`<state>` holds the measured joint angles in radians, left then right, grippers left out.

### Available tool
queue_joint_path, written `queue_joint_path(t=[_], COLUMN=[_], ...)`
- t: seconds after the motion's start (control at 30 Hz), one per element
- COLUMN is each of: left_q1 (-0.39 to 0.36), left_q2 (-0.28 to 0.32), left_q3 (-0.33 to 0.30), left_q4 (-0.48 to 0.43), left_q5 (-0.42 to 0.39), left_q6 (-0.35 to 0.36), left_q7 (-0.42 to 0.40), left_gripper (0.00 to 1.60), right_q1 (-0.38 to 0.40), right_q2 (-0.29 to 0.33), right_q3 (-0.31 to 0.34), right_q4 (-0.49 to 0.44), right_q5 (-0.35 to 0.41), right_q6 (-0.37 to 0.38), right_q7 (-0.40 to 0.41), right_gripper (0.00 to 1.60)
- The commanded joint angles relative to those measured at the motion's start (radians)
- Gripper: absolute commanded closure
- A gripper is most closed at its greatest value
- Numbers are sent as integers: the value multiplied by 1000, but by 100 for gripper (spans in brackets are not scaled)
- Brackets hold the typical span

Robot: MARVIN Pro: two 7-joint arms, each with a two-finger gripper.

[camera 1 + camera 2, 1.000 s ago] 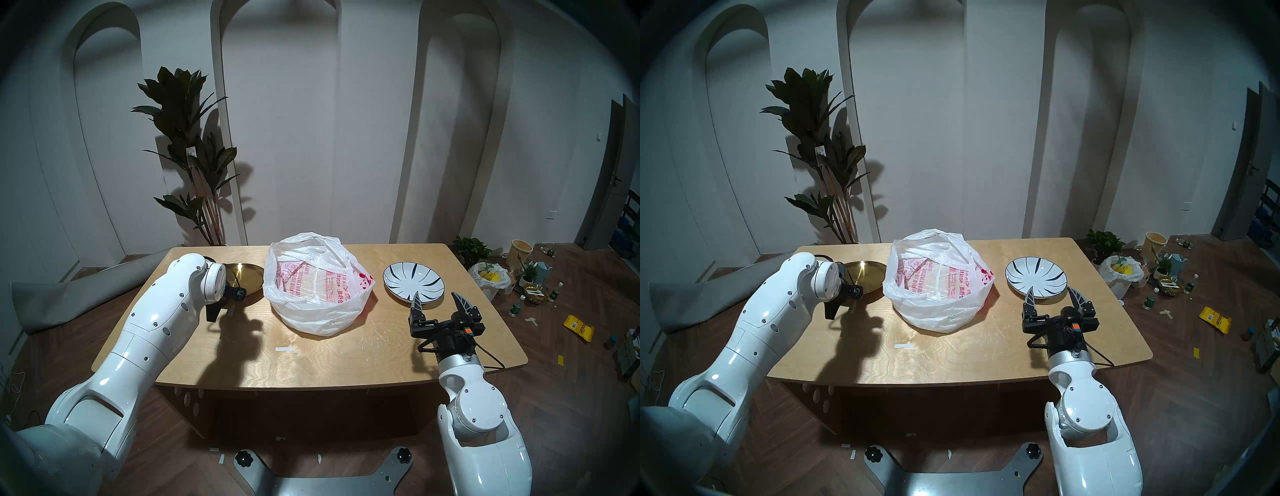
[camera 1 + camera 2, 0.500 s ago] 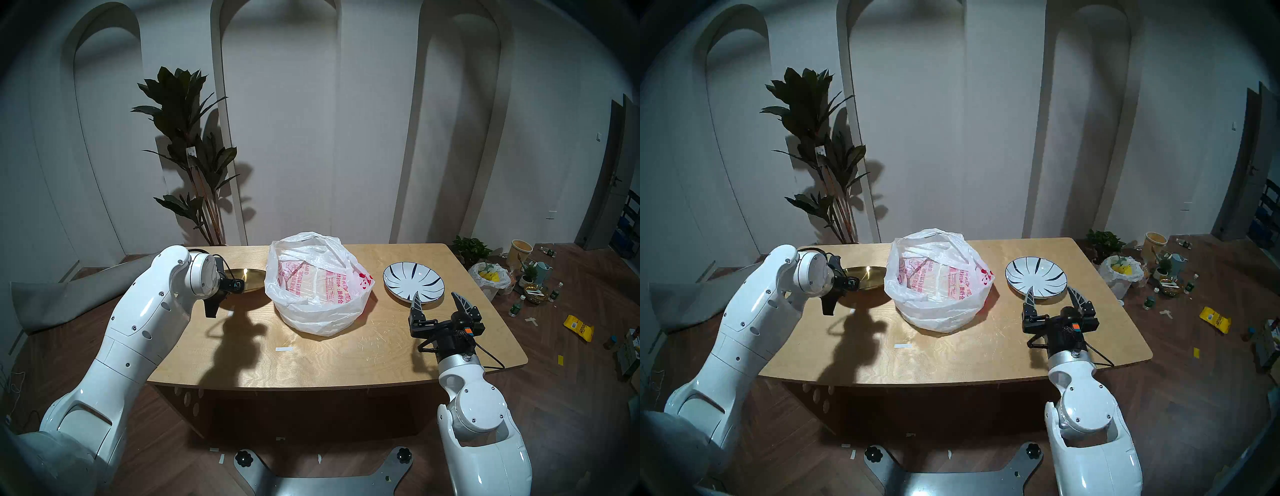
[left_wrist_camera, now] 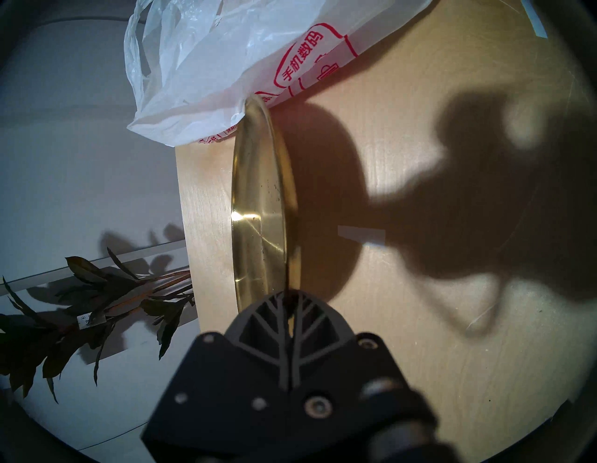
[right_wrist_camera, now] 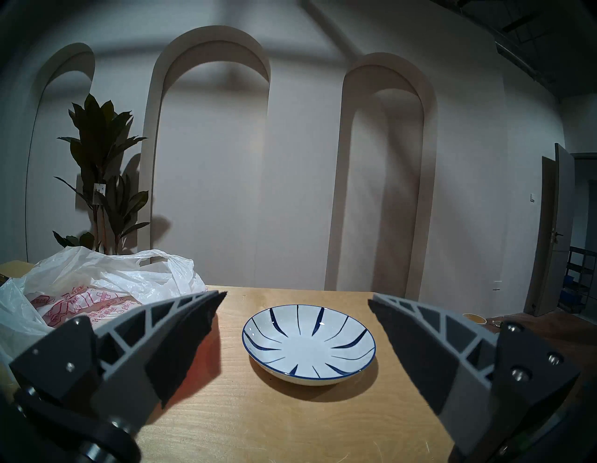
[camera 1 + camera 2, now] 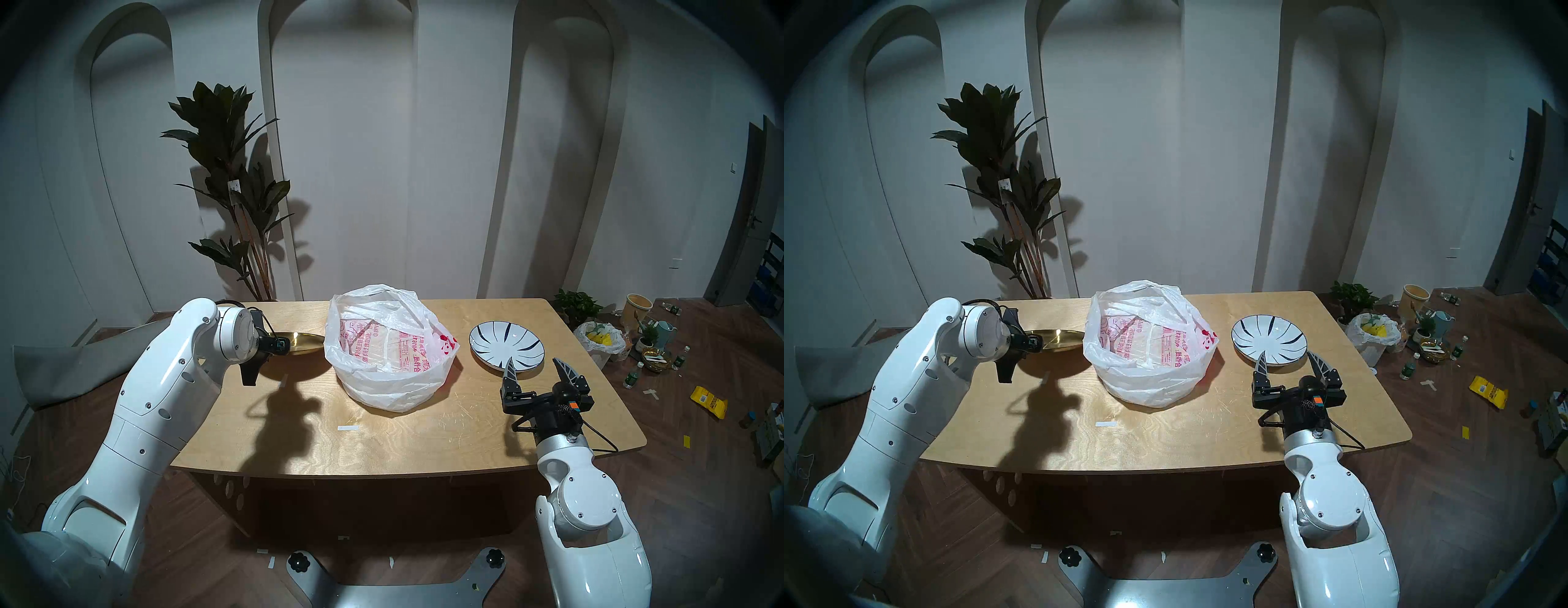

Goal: Bag the groceries: heavy items first, fragile items on top

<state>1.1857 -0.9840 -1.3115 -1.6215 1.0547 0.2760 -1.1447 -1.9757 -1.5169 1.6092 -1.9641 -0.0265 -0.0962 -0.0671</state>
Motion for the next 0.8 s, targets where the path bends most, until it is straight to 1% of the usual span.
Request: queue_joint_path(t=[0.0, 0.37, 0.77], left_q1=[-31, -35, -53], left_q2=[17, 29, 59], left_q3=[-29, -51, -69], left_q4=[-41, -66, -156], left_q5=[7, 4, 13], left_q6=[10, 19, 29], left_q7=[8, 2, -29], left_gripper=[160, 160, 160], right_q1=[2, 3, 3], right_q2=[1, 1, 0], right_q3=[0, 0, 0], right_q4=[-25, -25, -23], right_q5=[2, 2, 2], right_q6=[-4, -4, -5], right_q7=[2, 2, 2], right_gripper=[0, 0, 0])
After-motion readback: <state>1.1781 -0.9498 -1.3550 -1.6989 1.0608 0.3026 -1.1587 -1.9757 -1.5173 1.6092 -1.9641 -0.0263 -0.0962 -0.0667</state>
